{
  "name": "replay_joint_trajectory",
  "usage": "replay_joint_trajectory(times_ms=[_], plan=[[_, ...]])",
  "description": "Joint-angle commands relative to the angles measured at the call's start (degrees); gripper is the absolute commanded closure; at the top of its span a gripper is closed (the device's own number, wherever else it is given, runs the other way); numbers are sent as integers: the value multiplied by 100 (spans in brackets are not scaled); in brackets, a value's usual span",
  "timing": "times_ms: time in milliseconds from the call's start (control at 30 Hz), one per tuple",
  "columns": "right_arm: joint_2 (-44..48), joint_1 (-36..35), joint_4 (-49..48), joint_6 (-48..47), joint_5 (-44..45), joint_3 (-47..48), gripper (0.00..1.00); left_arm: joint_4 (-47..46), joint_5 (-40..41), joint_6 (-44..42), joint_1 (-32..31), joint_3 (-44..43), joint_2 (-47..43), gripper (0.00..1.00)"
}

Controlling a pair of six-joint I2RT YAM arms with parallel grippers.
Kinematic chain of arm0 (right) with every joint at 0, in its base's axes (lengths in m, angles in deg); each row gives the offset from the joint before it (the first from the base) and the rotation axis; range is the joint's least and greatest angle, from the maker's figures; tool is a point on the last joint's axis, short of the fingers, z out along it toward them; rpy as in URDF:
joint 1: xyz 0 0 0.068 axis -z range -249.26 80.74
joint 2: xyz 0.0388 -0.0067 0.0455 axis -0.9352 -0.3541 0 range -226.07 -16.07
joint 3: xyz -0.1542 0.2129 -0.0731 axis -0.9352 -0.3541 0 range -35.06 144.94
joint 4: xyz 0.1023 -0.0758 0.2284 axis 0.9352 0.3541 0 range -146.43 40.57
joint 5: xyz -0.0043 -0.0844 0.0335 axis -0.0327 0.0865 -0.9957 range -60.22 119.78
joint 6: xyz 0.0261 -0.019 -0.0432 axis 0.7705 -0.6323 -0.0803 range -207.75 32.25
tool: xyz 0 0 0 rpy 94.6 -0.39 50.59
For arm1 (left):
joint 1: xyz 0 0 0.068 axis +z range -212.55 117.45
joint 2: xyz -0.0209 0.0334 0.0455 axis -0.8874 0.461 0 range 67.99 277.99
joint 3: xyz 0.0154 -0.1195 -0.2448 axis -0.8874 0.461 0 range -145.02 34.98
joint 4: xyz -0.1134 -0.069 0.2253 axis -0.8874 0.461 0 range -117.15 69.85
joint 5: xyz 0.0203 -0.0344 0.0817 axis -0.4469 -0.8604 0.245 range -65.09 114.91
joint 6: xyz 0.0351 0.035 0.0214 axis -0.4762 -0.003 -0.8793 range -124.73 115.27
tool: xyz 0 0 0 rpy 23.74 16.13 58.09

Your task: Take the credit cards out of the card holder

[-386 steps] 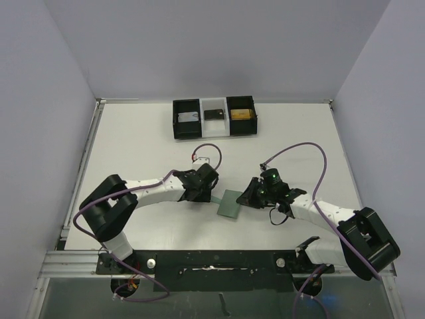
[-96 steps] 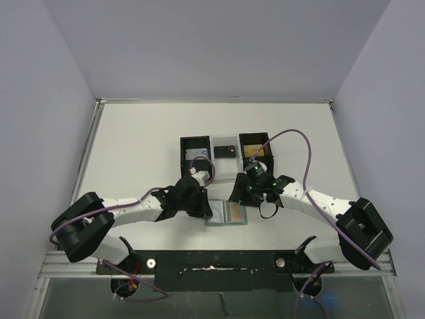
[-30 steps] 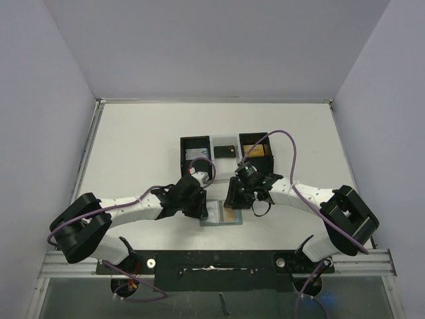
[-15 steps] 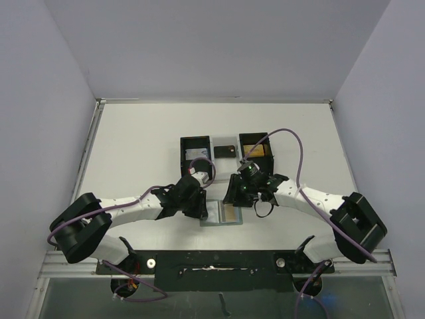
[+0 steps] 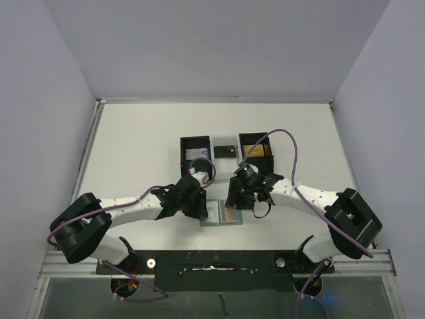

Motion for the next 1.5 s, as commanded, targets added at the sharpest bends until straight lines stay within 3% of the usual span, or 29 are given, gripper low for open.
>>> replay_joint_trajectory(times_ms=[0, 433, 933, 1467], plan=[[-182, -73, -323, -24, -102, 89, 57, -62, -76, -47, -14, -27, 35, 80], [-440, -127, -531, -95, -382, 183, 54, -62, -108, -72, -19, -76, 90, 80], [-73, -128, -573, -78, -477, 313, 55, -88, -123, -64, -21, -74, 98, 80], [-322, -94, -1821, -9, -1725, 385, 55, 102, 558, 286, -5, 190, -695, 75]])
